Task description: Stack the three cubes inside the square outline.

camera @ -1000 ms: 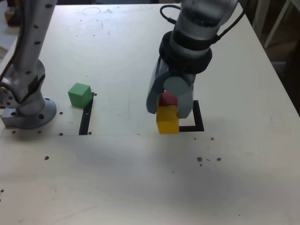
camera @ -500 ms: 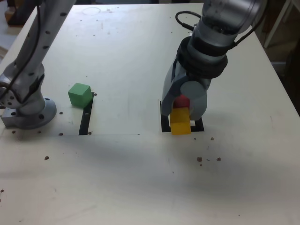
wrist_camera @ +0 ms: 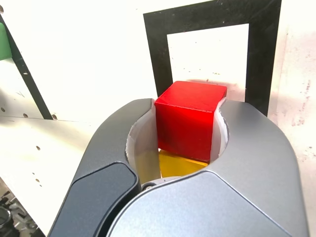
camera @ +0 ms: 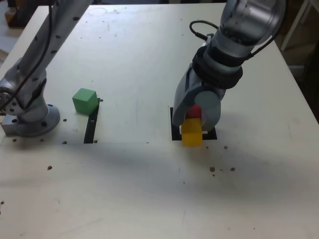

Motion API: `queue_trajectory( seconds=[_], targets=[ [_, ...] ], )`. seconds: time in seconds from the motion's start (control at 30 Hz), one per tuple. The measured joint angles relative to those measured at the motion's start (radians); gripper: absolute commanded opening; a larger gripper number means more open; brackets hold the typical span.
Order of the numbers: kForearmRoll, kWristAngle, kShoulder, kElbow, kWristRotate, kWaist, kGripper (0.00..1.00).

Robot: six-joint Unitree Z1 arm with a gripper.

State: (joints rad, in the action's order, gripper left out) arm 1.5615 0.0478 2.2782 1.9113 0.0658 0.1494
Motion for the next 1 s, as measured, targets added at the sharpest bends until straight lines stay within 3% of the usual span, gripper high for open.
queue_trajectory(
  seconds=[0.5, 0.57, 0.67, 0.73, 1.0],
  targets=[
    [-0.005, 0.004, 0.023, 0.001, -0.012, -0.011, 0.35],
    [-0.007, 0.006, 0.027, 0.002, -0.016, -0.012, 0.48],
    [-0.014, 0.008, 0.031, 0.003, -0.027, -0.013, 0.79],
    [-0.018, 0.009, 0.031, 0.003, -0.036, -0.015, 0.94],
    [-0.020, 0.010, 0.031, 0.003, -0.042, -0.016, 0.99]
  ],
)
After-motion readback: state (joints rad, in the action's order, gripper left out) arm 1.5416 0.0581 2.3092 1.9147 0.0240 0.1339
